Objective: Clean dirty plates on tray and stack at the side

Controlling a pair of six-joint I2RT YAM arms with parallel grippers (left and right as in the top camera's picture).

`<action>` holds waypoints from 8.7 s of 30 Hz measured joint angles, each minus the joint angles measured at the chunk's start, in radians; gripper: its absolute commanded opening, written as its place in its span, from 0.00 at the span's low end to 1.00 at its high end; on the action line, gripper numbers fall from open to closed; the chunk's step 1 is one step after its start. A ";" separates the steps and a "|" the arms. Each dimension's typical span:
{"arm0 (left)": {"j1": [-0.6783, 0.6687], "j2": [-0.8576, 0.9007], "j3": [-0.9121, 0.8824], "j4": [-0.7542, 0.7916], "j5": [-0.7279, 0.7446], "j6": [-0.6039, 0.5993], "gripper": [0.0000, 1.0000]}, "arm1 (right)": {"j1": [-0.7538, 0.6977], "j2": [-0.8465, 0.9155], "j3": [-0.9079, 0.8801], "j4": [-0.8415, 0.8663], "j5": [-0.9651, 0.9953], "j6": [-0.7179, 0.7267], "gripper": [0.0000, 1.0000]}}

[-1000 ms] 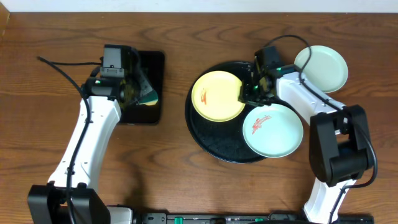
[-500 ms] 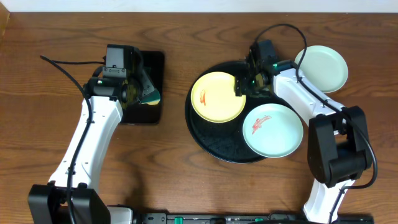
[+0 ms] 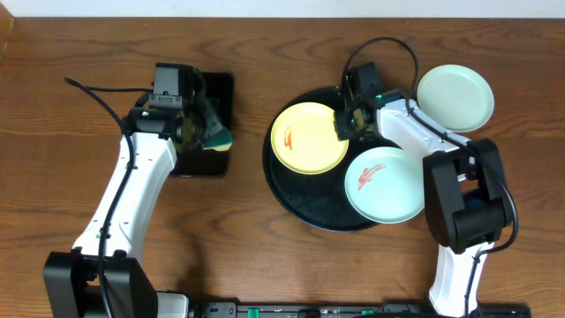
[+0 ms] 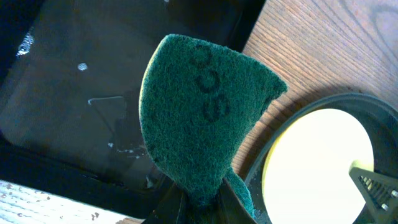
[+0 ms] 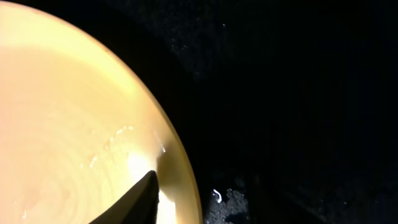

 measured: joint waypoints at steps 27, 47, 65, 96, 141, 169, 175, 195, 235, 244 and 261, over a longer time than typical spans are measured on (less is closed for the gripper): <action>-0.384 0.250 -0.002 0.367 0.014 -0.110 0.08 | 0.010 0.009 0.024 -0.031 -0.013 0.163 0.01; -0.441 0.440 -0.002 0.534 0.010 -0.272 0.08 | 0.010 0.009 0.026 -0.043 -0.012 0.193 0.01; -0.400 0.436 0.030 0.407 -0.204 -0.153 0.08 | 0.014 0.009 0.032 -0.067 -0.036 0.205 0.01; -0.401 0.367 0.014 0.459 0.042 -0.092 0.08 | 0.014 0.009 0.032 -0.070 -0.042 0.217 0.01; -0.397 0.371 0.006 0.711 -0.508 0.199 0.08 | 0.014 0.009 0.036 -0.095 -0.037 0.220 0.01; -0.327 0.460 0.006 0.586 0.032 -0.099 0.08 | 0.014 0.009 0.037 -0.097 -0.037 0.220 0.01; -0.343 0.460 0.006 0.585 -0.136 -0.080 0.08 | 0.014 0.009 0.038 -0.100 -0.036 0.220 0.01; -0.311 0.465 0.003 0.878 -0.354 -0.023 0.08 | 0.014 0.009 0.045 -0.125 -0.029 0.224 0.01; -0.336 0.547 0.003 0.895 -0.165 0.114 0.08 | 0.014 0.009 0.047 -0.134 -0.023 0.228 0.01; -0.344 0.571 -0.004 1.012 -0.227 0.167 0.08 | 0.014 0.009 0.051 -0.142 -0.015 0.232 0.01; -0.294 0.359 -0.008 0.940 -0.379 0.182 0.08 | 0.014 0.009 0.051 -0.151 -0.011 0.239 0.01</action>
